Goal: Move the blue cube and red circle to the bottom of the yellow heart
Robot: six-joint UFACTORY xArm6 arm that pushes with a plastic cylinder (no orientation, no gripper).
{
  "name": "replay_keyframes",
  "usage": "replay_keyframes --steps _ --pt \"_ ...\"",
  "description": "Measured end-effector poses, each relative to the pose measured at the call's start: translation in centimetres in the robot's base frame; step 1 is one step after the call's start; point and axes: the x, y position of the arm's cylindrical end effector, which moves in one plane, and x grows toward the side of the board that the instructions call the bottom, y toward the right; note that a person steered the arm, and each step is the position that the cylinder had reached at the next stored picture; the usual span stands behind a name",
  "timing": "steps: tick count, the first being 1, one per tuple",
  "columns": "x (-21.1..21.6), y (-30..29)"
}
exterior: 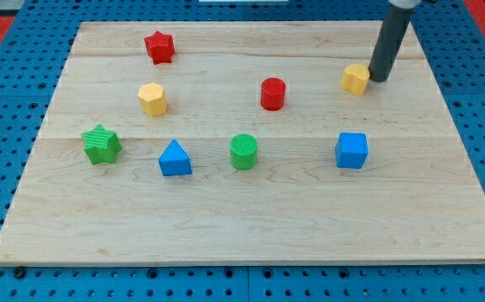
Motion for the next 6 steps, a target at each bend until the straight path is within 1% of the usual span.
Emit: replay_keyframes --steps 1,2,3,4,5,6 --pt "-0.9 -0.9" --pt "5.0 -1.4" --pt "7.2 -7.5" --pt "10.1 -9.8" --pt "14.2 -3.0" --pt "11.8 -2.7"
